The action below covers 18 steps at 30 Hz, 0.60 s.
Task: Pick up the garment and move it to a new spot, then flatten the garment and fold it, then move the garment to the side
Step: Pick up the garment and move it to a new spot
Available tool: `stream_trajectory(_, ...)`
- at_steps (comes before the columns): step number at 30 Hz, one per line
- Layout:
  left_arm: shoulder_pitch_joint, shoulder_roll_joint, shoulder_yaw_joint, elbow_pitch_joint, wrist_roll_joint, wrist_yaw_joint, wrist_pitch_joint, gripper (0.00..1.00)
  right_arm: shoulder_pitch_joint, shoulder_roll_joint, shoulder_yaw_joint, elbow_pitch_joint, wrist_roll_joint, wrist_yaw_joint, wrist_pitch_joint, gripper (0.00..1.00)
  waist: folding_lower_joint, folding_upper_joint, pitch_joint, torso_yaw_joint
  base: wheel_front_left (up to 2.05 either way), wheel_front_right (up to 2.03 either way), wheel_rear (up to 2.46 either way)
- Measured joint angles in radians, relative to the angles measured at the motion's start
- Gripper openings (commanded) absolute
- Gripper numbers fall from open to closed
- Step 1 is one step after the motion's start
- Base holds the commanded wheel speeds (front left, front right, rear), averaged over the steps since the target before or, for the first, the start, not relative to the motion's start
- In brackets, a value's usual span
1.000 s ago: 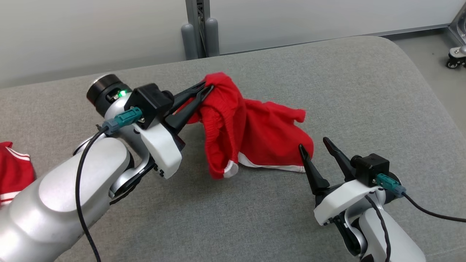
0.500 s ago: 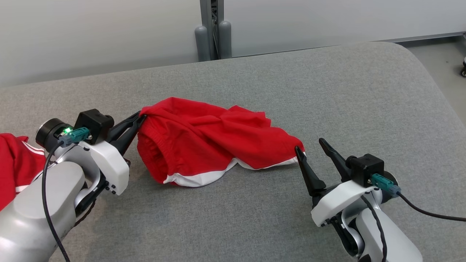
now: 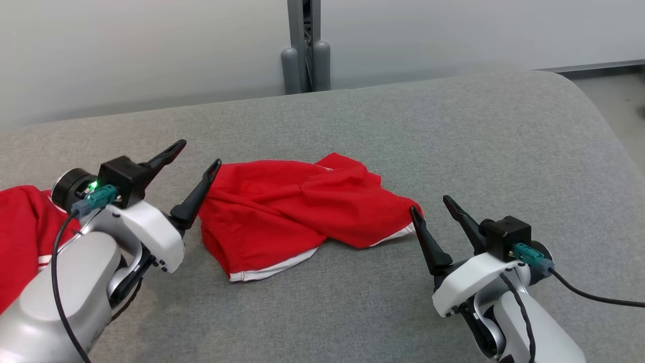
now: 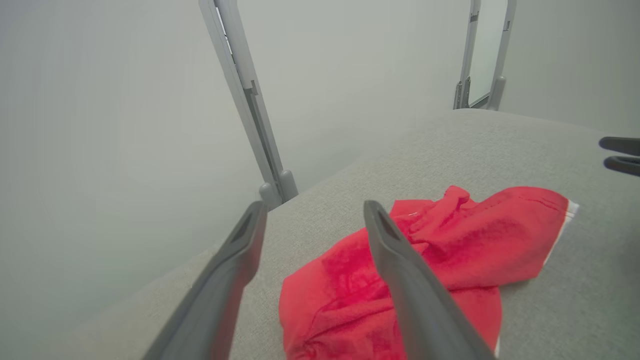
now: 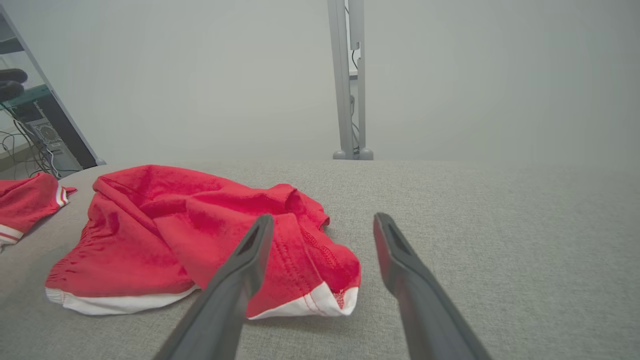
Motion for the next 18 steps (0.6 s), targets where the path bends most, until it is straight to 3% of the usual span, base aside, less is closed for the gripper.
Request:
stream_trajectory(11, 0.243, -0.055, 0.313, -0.151, 0.212, 0.032, -0.001, 1.00, 0.016, 0.001, -0.009, 0.003, -0.009, 0.000, 0.001, 1.00, 0.0000, 0.0000, -0.034, 0.041, 0.00, 0.00, 0.00)
stream_trajectory(18, 0.403, -0.127, 0.490, -0.296, 0.323, 0.062, -0.001, 1.00, 0.035, 0.000, -0.032, 0.003, -0.018, 0.000, 0.002, 1.00, 0.0000, 0.0000, -0.053, 0.068, 0.00, 0.00, 0.00)
